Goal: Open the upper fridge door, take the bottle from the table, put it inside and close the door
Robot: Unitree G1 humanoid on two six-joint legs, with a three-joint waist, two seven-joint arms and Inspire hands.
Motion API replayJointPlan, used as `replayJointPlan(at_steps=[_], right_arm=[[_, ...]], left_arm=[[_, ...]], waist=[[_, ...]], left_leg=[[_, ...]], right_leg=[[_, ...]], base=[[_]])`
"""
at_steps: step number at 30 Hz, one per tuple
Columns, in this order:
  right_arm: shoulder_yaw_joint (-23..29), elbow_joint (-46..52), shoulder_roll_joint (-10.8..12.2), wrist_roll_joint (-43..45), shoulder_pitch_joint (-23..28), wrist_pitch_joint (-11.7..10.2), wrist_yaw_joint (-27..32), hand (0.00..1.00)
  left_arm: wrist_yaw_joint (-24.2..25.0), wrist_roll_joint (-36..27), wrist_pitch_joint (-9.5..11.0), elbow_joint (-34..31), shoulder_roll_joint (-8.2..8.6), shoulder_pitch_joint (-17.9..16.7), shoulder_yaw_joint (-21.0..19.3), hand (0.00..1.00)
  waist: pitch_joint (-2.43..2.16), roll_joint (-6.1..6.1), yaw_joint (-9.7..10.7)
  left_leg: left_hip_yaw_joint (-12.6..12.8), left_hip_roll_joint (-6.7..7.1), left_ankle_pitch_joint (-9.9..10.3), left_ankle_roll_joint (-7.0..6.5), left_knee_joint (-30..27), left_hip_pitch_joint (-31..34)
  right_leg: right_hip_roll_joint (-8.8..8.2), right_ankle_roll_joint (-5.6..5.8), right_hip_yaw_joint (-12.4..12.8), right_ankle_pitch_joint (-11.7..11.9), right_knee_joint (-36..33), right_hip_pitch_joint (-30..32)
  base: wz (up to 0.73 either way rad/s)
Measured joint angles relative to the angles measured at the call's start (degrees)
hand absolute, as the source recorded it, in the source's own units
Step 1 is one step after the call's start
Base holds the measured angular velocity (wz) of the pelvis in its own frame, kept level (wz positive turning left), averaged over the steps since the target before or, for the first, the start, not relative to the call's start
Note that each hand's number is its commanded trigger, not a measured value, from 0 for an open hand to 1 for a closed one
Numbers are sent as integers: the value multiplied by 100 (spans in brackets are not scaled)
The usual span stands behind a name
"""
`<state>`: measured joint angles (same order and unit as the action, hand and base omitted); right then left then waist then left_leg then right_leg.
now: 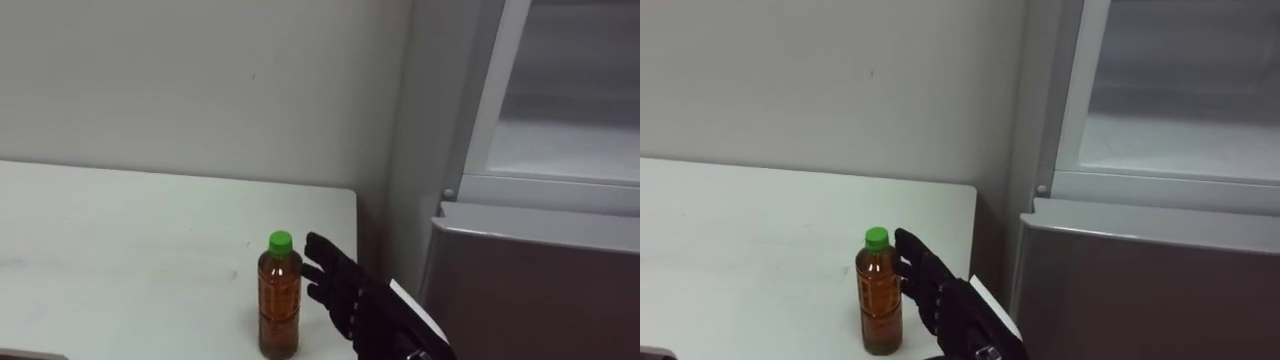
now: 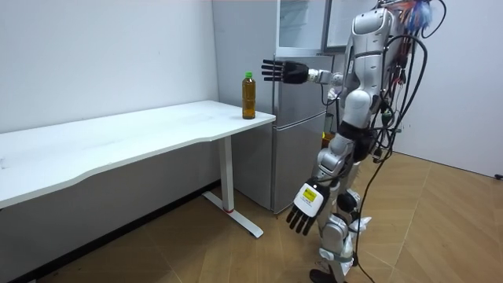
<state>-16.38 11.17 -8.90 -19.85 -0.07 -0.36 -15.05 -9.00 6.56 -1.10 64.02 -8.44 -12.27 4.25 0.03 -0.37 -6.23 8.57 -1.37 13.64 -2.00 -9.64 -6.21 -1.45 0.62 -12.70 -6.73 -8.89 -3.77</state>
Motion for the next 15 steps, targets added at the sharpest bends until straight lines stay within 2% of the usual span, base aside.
replayJointPlan(at_steps=[6, 15], right_arm=[[111, 180, -59, 12, -243, -1, 3, 0], [231, 550, -31, -10, -355, -21, 12, 0]], left_arm=[[187, 183, -18, -1, -9, -6, -193, 0], [300, 266, -18, 2, -30, -1, -241, 0]], waist=[[-26, -57, -44], [-15, -98, -70]], left_leg=[[-9, 1, -14, -3, 3, -4], [-74, 9, -16, -6, 7, -1]], right_leg=[[-3, -1, 1, 1, 2, -10], [-8, 0, -1, 1, 9, -34]], base=[[1], [4]])
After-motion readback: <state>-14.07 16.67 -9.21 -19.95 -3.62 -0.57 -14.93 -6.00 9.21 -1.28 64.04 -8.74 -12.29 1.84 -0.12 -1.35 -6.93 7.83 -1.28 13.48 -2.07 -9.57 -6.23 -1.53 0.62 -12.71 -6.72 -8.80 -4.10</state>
